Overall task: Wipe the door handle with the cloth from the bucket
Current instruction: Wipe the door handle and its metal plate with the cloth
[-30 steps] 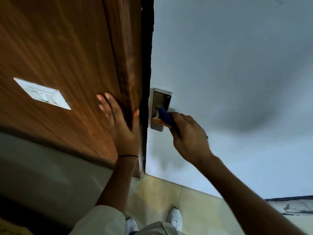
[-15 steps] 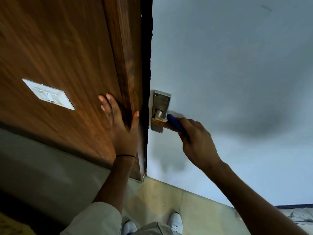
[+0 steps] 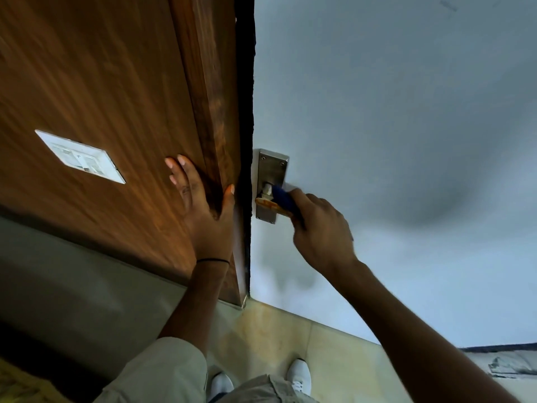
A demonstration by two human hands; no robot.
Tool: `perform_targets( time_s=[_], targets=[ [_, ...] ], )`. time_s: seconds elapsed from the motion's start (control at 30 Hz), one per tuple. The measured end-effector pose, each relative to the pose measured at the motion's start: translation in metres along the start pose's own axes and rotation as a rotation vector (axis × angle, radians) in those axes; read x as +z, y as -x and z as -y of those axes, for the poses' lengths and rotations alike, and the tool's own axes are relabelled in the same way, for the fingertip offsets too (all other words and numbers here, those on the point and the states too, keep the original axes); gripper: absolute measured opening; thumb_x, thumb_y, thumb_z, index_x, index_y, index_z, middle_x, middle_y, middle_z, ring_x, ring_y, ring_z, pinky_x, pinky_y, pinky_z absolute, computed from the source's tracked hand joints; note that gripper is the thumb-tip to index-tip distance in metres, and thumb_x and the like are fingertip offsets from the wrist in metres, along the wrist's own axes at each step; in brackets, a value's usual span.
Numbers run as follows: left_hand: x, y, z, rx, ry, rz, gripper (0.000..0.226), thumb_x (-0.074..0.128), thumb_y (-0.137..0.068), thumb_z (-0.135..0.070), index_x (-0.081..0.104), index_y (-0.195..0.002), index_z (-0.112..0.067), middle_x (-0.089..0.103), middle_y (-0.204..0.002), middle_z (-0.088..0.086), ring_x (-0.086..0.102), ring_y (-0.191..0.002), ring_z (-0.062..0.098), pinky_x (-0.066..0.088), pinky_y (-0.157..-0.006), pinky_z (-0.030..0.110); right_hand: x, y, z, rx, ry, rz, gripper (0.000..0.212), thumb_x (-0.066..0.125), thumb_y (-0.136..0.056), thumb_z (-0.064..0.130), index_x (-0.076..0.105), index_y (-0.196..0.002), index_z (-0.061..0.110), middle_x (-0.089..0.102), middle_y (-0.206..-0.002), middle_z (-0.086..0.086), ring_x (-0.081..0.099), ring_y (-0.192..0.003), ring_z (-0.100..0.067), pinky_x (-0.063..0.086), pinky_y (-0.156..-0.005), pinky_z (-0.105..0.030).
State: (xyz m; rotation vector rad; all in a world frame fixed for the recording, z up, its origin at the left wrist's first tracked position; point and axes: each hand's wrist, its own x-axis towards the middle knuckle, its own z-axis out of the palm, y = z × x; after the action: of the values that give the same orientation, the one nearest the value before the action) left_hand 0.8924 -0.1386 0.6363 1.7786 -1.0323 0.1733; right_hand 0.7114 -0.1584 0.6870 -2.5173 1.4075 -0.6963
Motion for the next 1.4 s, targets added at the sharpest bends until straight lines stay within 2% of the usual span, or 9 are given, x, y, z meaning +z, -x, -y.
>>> perform_targets(
  time_s=[0.1, 0.43, 0.5, 0.63, 0.8, 0.93, 1.13, 1.23, 1.4],
  targets=[
    [0.002, 0.0, 0.002, 0.006, 0.047, 0.002, 0.087, 0.058, -0.094, -0.05, 0.011, -0.154, -0.008, 0.01, -0.164, 0.017, 0.009, -0.153, 0.028, 0.021, -0.12, 0.056, 0.015, -0.011, 0.023, 0.006, 0.013, -0.019, 0.022, 0.055, -0.086, 0.011, 0.057, -0.107, 0.014, 0.068, -0.087, -0.006, 0.06, -0.072, -0.027, 0.034, -0.058, -0.027],
    [0.002, 0.0, 0.006, -0.003, -0.06, 0.002, 0.088, 0.052, -0.094, -0.058, 0.007, -0.155, -0.014, 0.009, -0.165, 0.012, 0.009, -0.153, 0.026, 0.018, -0.12, 0.057, -0.002, -0.013, 0.01, -0.015, 0.009, 0.046, 0.023, 0.054, -0.089, 0.013, 0.056, -0.112, 0.014, 0.07, -0.094, -0.007, 0.063, -0.075, -0.03, 0.033, -0.058, -0.026],
    [0.001, 0.0, 0.006, 0.003, -0.072, -0.006, 0.088, 0.054, -0.094, -0.055, 0.008, -0.155, -0.012, 0.01, -0.165, 0.013, 0.008, -0.153, 0.025, 0.014, -0.123, 0.054, 0.006, -0.015, 0.022, -0.017, 0.016, 0.016, 0.022, 0.054, -0.09, 0.015, 0.056, -0.111, 0.014, 0.07, -0.092, -0.007, 0.064, -0.076, -0.03, 0.035, -0.06, -0.027],
    [-0.002, 0.003, -0.001, 0.005, -0.032, -0.027, 0.088, 0.061, -0.092, -0.047, 0.011, -0.154, -0.009, 0.012, -0.164, 0.015, 0.002, -0.151, 0.015, -0.003, -0.124, 0.027, -0.003, 0.005, 0.004, -0.048, 0.005, 0.001, 0.029, 0.057, -0.091, 0.01, 0.059, -0.118, 0.017, 0.07, -0.095, -0.003, 0.061, -0.079, -0.024, 0.032, -0.061, -0.024],
    [-0.001, 0.001, -0.001, -0.009, -0.07, -0.027, 0.088, 0.059, -0.093, -0.049, 0.009, -0.155, -0.012, 0.011, -0.164, 0.013, 0.004, -0.152, 0.018, 0.004, -0.125, 0.039, 0.0, 0.008, -0.003, -0.047, 0.03, -0.014, 0.036, 0.058, -0.089, 0.007, 0.059, -0.123, 0.02, 0.07, -0.101, -0.001, 0.062, -0.087, -0.025, 0.039, -0.062, -0.025],
    [-0.004, 0.003, -0.005, 0.014, -0.107, -0.056, 0.087, 0.062, -0.092, -0.045, 0.014, -0.154, -0.007, 0.016, -0.163, 0.017, 0.004, -0.149, 0.013, -0.004, -0.123, 0.026, 0.021, -0.005, 0.022, -0.026, 0.006, -0.036, 0.047, 0.055, -0.087, 0.006, 0.056, -0.132, 0.019, 0.07, -0.112, -0.003, 0.063, -0.096, -0.028, 0.054, -0.072, -0.035],
    [-0.006, 0.002, -0.005, -0.009, -0.105, -0.033, 0.088, 0.06, -0.093, -0.048, 0.011, -0.155, -0.01, 0.013, -0.164, 0.014, 0.003, -0.151, 0.016, 0.0, -0.124, 0.034, 0.0, 0.017, -0.008, -0.075, -0.029, -0.067, 0.052, 0.063, -0.085, -0.003, 0.058, -0.133, 0.016, 0.069, -0.117, -0.002, 0.062, -0.1, -0.027, 0.053, -0.078, -0.035],
    [-0.006, 0.002, -0.009, 0.006, -0.106, -0.068, 0.085, 0.062, -0.093, -0.044, 0.016, -0.153, -0.005, 0.017, -0.163, 0.017, 0.003, -0.149, 0.014, -0.006, -0.122, 0.023, 0.016, 0.004, 0.006, -0.037, -0.014, -0.065, 0.049, 0.062, -0.084, -0.001, 0.059, -0.13, 0.016, 0.071, -0.11, -0.003, 0.063, -0.095, -0.028, 0.053, -0.074, -0.035],
    [-0.007, 0.001, -0.004, 0.028, -0.104, -0.058, 0.085, 0.062, -0.093, -0.045, 0.018, -0.153, -0.004, 0.018, -0.162, 0.019, 0.006, -0.15, 0.018, -0.006, -0.122, 0.022, 0.017, 0.005, 0.008, -0.058, -0.006, -0.033, 0.049, 0.06, -0.087, 0.002, 0.056, -0.133, 0.017, 0.069, -0.116, -0.003, 0.06, -0.101, -0.027, 0.053, -0.079, -0.036]
  ],
)
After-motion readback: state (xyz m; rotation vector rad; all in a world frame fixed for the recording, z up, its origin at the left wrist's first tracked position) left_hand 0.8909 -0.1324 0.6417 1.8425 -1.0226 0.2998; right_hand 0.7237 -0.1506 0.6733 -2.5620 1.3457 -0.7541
